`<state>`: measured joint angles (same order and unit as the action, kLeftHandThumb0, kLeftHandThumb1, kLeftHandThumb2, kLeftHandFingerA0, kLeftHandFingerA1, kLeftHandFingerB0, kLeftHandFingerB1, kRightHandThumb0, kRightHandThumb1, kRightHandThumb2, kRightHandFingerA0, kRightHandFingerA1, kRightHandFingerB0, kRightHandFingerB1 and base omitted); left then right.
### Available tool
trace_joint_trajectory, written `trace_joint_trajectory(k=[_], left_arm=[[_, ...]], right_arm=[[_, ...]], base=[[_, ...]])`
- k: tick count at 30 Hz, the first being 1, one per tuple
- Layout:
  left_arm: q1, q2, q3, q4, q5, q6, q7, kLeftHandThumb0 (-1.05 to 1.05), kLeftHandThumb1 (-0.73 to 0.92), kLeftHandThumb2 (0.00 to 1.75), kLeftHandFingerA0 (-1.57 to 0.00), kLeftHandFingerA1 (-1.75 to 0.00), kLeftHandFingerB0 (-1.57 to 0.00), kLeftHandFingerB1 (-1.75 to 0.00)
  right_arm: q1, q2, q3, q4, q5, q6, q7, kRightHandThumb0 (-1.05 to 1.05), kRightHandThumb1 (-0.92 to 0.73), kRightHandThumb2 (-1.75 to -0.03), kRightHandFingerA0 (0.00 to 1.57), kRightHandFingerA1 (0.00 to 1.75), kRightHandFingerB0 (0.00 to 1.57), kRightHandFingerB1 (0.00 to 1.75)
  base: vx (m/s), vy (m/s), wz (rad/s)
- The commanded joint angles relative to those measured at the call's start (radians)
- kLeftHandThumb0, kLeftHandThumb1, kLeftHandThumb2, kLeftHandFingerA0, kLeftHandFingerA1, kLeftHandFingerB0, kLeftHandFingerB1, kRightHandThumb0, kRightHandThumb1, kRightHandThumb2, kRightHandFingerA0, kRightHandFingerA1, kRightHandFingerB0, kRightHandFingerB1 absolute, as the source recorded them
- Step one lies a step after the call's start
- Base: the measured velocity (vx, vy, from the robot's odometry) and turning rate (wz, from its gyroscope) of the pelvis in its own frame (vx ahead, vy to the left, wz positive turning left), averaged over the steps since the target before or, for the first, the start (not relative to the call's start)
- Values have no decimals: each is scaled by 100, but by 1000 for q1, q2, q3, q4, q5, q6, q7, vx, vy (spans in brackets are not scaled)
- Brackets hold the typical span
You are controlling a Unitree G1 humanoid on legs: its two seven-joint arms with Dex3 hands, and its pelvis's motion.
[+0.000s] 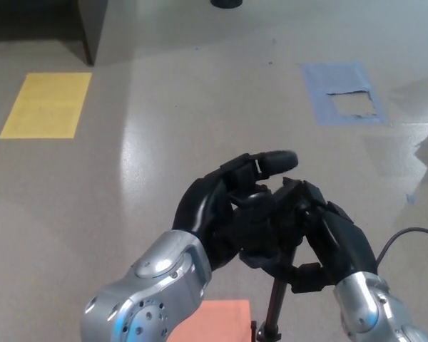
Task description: A phone stand is kept on the floor and the robot uses both its hands to grab it and uses its left hand to extend the phone stand by pulling it upwards
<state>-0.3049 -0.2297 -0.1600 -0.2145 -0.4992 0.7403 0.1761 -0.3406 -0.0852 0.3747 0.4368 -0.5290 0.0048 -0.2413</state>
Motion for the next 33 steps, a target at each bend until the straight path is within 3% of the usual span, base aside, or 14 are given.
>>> trace_joint_trajectory(k=[1, 6, 7, 8, 9, 10, 12, 13, 15, 19, 20, 23, 24, 33], left_arm=[[5, -39, -7, 45, 40, 1, 19, -15, 67, 58, -91, -175, -49, -175], [-4, -28, -6, 62, 57, -34, 5, -11, 58, 67, -96, -175, -60, -175], [-8, -28, -7, 64, 64, -30, 13, -11, 60, 65, -96, -175, -60, -175], [-9, -28, -6, 65, 63, -28, 13, -12, 60, 64, -97, -175, -60, -175], [-10, -29, -4, 65, 61, -26, 13, -12, 60, 64, -97, -175, -60, -175], [-10, -34, -1, 64, 60, -20, 17, -11, 60, 64, -98, -175, -61, -175], [-4, -39, -2, 63, 62, -24, 18, -11, 59, 66, -99, -175, -58, -175], [-3, -39, -3, 64, 64, -26, 17, -12, 59, 66, -98, -175, -56, -175], [-3, -40, -6, 61, 67, -25, 19, -12, 58, 66, -97, -175, -55, -175], [-9, -33, -23, 35, 76, -39, 7, -15, 56, 68, -97, -175, -58, -175], [-8, -36, -24, 28, 71, -48, -2, -14, 55, 69, -95, -175, -66, -175], [-9, -40, -23, 16, 61, -56, -15, -14, 54, 69, -96, -175, -65, -175], [-15, -59, -19, -17, 41, -57, -15, -12, 53, 70, -98, -175, -68, -175], [-45, -105, -26, -98, 11, -38, 10, -10, 52, 72, -97, -175, -68, -175]], right_arm=[[-44, -20, 8, 7, -75, 33, -53, -51, -57, -56, 22, 58, 31, 50], [-41, 10, -40, 26, -10, -15, -65, -54, -63, -58, 26, 58, 41, 50], [-44, 4, -40, 50, -14, -55, -85, -56, -47, -95, 26, 61, 43, 64], [-44, 8, -46, 55, -6, -62, -84, -57, -68, -61, 28, 61, 39, 53], [-43, 13, -54, 59, 4, -67, -82, -57, -68, -61, 28, 61, 39, 53], [-39, 18, -63, 57, 14, -77, -83, -56, -45, -93, 26, 62, 39, 63], [-34, 18, -65, 58, 3, -91, -89, -57, -48, -95, 28, 62, 41, 64], [-33, 17, -66, 60, 3, -100, -87, -54, -70, -63, 30, 62, 44, 55], [-49, -18, -28, 76, -67, -115, -112, -54, -68, -60, 40, 61, 58, 55], [-48, 2, -34, 38, -53, -21, -51, -57, -67, -60, 27, 58, 32, 52], [-51, 7, -34, 40, -57, -5, -52, -57, -42, -89, 34, 64, 32, 58], [-52, 13, -41, 39, -47, -8, -53, -51, -39, -87, 53, 71, 40, 61], [-59, -24, -14, 51, -84, -80, -82, -53, -56, -58, 41, 65, 51, 56], [-48, 6, -72, 86, 7, -179, -91, -45, -50, -62, 59, 72, 54, 62]], base=[[0, 0, 0], [0, 0, 0], [0, 0, 0], [0, 0, 0], [0, 0, 0], [0, 0, 0], [0, 0, 0], [0, 0, 0], [0, 0, 0], [0, 0, 0], [0, 0, 0], [0, 0, 0], [0, 0, 0], [0, 0, 0]])
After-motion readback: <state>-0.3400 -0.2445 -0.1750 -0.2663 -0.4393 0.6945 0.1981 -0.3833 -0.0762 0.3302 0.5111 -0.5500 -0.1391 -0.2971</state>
